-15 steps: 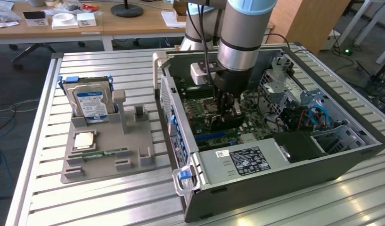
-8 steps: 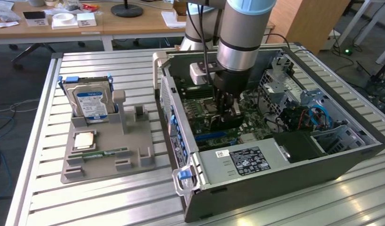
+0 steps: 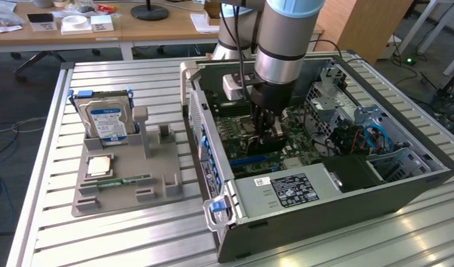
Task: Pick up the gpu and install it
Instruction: 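Insert the gpu into the slot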
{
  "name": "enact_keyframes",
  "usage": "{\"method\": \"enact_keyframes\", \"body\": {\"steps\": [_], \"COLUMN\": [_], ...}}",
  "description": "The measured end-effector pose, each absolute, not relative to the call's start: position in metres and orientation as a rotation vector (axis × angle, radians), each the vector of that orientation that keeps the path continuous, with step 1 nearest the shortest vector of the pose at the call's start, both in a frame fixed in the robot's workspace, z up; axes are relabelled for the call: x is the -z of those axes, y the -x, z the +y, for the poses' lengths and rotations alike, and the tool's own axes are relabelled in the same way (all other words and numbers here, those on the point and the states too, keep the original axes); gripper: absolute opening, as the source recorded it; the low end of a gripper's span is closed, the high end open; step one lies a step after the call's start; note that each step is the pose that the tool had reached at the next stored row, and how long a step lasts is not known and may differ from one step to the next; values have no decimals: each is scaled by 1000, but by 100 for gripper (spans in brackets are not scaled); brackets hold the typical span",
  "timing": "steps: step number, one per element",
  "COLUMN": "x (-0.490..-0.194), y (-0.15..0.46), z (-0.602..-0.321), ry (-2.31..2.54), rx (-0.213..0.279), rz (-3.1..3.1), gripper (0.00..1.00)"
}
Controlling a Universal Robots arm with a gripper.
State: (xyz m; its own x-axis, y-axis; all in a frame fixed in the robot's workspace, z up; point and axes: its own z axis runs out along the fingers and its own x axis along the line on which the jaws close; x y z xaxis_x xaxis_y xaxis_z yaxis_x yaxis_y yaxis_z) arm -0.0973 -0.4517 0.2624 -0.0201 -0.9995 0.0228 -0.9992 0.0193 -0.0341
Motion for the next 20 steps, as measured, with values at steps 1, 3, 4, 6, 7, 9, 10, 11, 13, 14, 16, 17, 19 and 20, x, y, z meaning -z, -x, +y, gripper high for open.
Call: {"method": "enact_keyframes", "body": {"steps": [1,3,4,6,7,9,10,11,13,14,16,17,19,20], "x": [-262,-262,-262,-262,-262,-261,-260,-260,-259,-258,-258,-258,-257,-257], "y": [98,99,99,99,99,100,100,100,100,100,100,101,101,101], "z": [-452,-452,-452,-452,-452,-452,-452,-452,-452,-452,-452,-452,-452,-452], "ry": [2194,2194,2194,2194,2194,2194,2194,2194,2194,2194,2195,2195,2196,2197], "rx": [63,63,63,63,63,63,63,63,63,63,63,63,63,63], "rz": [2237,2237,2237,2237,2237,2237,2237,2237,2237,2236,2236,2235,2234,2234], "gripper": [26,26,26,26,26,26,26,26,26,26,26,26,26,26]}}
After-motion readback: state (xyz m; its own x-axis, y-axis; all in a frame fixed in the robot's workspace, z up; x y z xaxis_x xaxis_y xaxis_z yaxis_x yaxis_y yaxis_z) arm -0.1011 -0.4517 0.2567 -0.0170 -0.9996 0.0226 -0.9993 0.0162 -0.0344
